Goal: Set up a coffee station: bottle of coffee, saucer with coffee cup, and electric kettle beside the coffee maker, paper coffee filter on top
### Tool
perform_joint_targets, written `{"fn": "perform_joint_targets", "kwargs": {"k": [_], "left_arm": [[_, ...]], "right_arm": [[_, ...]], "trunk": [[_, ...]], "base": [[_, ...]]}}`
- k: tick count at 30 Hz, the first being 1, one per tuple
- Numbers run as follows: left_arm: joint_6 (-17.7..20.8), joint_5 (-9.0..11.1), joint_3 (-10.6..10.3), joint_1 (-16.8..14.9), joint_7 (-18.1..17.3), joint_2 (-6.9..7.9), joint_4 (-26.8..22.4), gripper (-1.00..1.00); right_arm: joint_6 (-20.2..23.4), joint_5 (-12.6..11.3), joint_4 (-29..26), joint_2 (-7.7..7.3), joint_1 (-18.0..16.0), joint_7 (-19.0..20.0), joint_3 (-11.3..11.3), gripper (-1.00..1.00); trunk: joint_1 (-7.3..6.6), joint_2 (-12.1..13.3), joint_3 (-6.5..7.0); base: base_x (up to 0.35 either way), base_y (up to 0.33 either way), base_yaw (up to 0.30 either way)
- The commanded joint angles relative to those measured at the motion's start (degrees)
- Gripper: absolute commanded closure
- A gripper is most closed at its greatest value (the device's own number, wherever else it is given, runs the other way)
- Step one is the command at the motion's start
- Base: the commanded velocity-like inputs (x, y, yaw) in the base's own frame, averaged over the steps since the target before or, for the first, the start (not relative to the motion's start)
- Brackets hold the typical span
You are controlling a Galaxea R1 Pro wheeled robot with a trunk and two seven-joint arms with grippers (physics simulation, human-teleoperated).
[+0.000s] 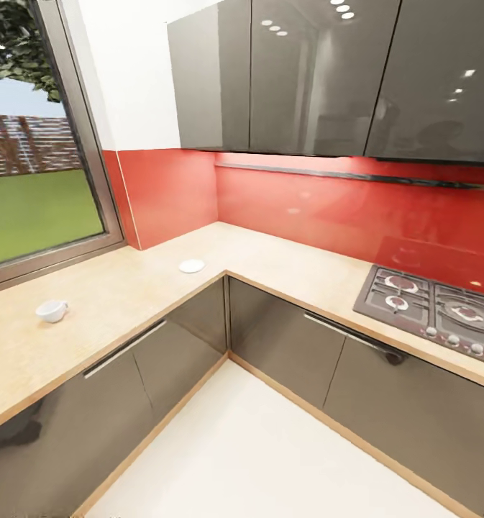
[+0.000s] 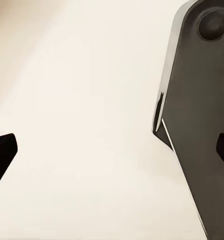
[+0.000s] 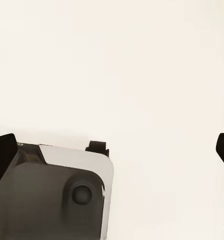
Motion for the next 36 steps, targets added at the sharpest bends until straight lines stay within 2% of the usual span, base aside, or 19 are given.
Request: {"fn": "perform_joint_targets", "kwargs": {"k": [1,13,21,30,36], "left_arm": [[-0.2,0.6,-0.1,0.0,0.1,0.00,-0.1,-1.00],[-0.3,1.0,-0.1,0.0,0.0,0.09,-0.1,-1.00],[-0.4,1.0,-0.1,0.0,0.0,0.09,-0.1,-1.00],[-0.4,1.0,-0.1,0.1,0.0,0.04,-0.1,-1.00],[-0.5,1.0,-0.1,0.1,0.0,0.01,-0.1,-1.00]], "right_arm": [[-0.2,0.5,0.0,0.02,0.0,0.3,-0.5,-1.00],[-0.2,0.5,0.0,0.02,0.0,0.3,-0.5,-1.00],[-0.2,0.5,0.0,0.02,0.0,0.3,-0.5,-1.00],[-0.2,0.5,0.0,0.02,0.0,0.3,-0.5,-1.00],[-0.2,0.5,0.0,0.02,0.0,0.3,-0.5,-1.00]], "trunk": [[0.04,-0.1,-0.11],[0.04,-0.1,-0.11],[0.04,-0.1,-0.11],[0.04,-0.1,-0.11],[0.04,-0.1,-0.11]], "base": [[0.082,-0.319,0.273],[0.089,-0.319,0.277],[0.209,-0.266,0.278],[0.238,-0.202,0.278],[0.130,-0.064,0.278]]}}
